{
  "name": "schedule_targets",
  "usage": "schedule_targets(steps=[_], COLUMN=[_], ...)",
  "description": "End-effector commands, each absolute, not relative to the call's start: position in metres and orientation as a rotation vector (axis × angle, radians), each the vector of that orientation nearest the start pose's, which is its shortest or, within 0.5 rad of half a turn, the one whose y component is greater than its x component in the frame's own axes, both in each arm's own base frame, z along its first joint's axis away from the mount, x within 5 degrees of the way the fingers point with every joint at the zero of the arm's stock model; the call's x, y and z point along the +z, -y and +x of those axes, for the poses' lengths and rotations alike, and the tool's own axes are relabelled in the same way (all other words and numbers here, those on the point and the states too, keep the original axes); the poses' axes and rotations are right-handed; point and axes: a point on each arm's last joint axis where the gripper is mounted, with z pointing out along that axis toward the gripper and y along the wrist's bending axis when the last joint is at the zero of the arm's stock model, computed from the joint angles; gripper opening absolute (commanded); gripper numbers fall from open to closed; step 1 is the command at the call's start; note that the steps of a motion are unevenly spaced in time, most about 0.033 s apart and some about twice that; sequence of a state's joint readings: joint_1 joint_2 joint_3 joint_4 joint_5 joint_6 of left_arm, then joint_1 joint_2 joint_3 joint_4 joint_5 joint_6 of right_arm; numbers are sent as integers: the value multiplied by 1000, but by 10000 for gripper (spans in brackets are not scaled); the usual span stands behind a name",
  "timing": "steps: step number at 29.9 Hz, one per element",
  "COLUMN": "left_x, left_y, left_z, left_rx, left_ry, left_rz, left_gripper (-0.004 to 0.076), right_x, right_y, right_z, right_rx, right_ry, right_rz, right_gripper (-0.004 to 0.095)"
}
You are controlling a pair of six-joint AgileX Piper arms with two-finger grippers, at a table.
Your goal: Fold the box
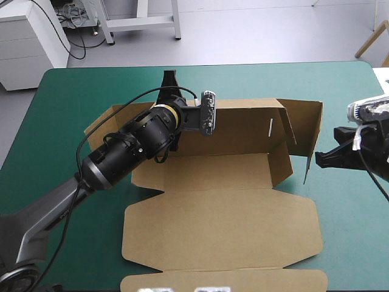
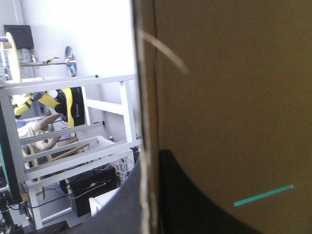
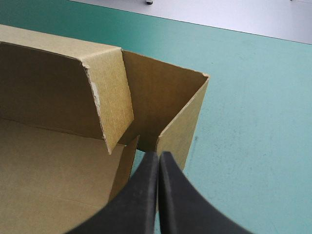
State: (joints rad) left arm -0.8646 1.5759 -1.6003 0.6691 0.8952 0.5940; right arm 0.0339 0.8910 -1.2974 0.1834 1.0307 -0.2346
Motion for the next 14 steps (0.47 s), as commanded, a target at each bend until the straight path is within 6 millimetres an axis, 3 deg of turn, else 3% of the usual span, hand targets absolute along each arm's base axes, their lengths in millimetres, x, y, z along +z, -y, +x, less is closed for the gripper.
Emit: schedule_targets(steps=[1,9,14], left_x=[432,390,363], left_y=[229,220,226], left_z=[252,249,240], left_rx=[701,857,864], left_ry=[-1359,-1318,-1306], left_rz=[1549,1539,1564], left_gripper=[-10,-10,-10], right_x=[475,475,475], right_y=[-18,-18,-18], right_z=[137,137,137], right_rx=[92,92,94], right_ry=[-1972,-1972,-1969], right_rz=[-252,-252,-246], right_gripper=[-14,-14,-14])
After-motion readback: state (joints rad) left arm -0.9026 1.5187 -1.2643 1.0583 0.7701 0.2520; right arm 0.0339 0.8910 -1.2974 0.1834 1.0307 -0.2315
